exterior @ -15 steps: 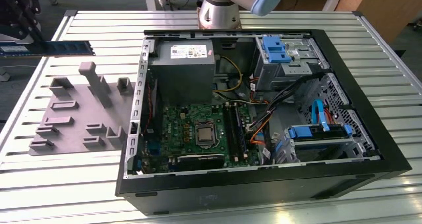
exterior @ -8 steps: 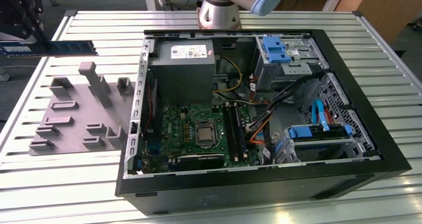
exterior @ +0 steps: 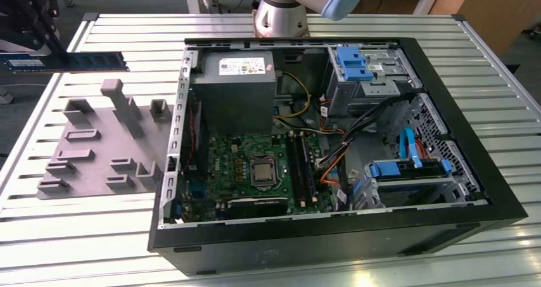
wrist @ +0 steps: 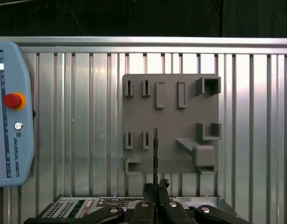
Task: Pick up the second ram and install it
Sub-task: 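Pick up the second ram and move it above second insertion slot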
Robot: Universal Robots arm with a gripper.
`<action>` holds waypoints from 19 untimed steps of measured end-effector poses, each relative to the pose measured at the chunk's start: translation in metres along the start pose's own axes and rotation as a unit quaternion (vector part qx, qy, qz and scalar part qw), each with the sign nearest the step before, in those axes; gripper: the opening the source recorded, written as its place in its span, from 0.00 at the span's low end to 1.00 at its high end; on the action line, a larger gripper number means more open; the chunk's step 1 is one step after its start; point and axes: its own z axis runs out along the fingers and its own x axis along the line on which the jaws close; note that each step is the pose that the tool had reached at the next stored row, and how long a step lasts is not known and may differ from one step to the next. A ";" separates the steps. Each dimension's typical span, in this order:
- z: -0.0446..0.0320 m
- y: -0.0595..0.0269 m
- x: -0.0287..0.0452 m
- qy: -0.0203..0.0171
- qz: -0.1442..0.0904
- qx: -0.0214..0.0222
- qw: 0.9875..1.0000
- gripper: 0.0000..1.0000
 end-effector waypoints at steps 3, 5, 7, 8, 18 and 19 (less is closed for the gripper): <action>0.0000 -0.0014 0.0000 0.000 0.000 0.000 1.000 0.14; 0.0001 -0.0023 0.0000 0.000 0.000 0.000 1.000 0.14; 0.0000 -0.0031 0.0000 0.000 0.000 0.000 1.000 0.14; 0.0001 -0.0035 0.0000 0.000 0.000 0.000 1.000 0.14; 0.0001 -0.0100 -0.0001 0.000 0.000 0.000 1.000 0.14; 0.0001 -0.0107 -0.0001 0.000 0.000 0.000 1.000 0.14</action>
